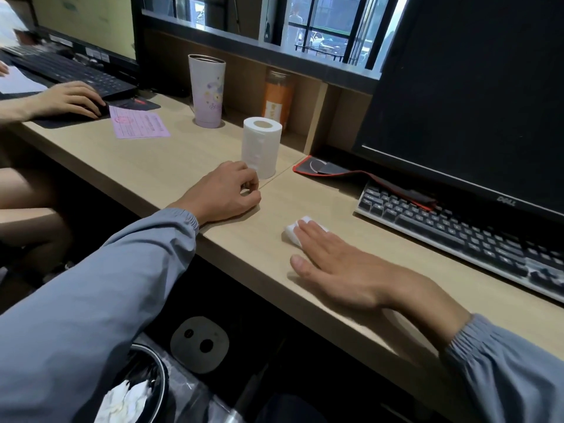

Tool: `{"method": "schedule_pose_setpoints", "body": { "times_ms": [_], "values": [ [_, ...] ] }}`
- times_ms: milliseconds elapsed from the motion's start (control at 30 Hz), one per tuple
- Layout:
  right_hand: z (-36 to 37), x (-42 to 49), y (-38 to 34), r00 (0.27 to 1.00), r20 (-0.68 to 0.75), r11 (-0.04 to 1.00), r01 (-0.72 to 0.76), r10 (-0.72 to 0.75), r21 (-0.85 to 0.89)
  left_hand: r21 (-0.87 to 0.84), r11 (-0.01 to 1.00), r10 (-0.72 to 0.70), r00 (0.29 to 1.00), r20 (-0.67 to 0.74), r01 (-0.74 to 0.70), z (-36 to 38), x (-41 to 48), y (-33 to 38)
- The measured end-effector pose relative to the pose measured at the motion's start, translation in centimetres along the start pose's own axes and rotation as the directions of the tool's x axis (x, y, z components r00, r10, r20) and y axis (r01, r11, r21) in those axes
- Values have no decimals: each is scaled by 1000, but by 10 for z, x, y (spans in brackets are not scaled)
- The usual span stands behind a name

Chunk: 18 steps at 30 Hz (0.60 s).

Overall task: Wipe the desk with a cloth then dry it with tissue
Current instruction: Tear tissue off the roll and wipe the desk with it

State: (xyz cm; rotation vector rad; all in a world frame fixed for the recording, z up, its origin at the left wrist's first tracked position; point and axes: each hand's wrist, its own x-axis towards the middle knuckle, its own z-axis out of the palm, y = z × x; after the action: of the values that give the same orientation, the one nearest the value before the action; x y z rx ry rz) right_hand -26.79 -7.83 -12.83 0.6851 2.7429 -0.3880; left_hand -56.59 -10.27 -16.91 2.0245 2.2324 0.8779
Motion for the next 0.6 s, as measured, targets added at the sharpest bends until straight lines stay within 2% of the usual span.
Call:
{"method": "schedule_pose_setpoints", "body": {
  "times_ms": [67,167,200,433,500,600],
  "values": [
    [-10,5,14,998,-12,998,-59,60,34,7,1000,8,1000,-3,-8,-1,-2,-1],
    [-20,16,34,970,-62,971,-229,233,74,12,1000,17,1000,-16,-17,0,-5,1],
    [-20,19,34,968,-65,968,-240,244,69,15,1000,19,1000,-23,-18,0,-4,1],
    [9,6,-19,998,-9,997,67,-67,-23,30,999,15,1000,-5,-15,0,2,3],
    [2,10,-11,997,-18,997,73,-73,-18,20,1000,13,1000,-9,-13,0,0,2],
    [-11,29,12,998,-40,999,-39,40,30,14,1000,20,1000,-20,-20,0,-3,2]
  ]
}}
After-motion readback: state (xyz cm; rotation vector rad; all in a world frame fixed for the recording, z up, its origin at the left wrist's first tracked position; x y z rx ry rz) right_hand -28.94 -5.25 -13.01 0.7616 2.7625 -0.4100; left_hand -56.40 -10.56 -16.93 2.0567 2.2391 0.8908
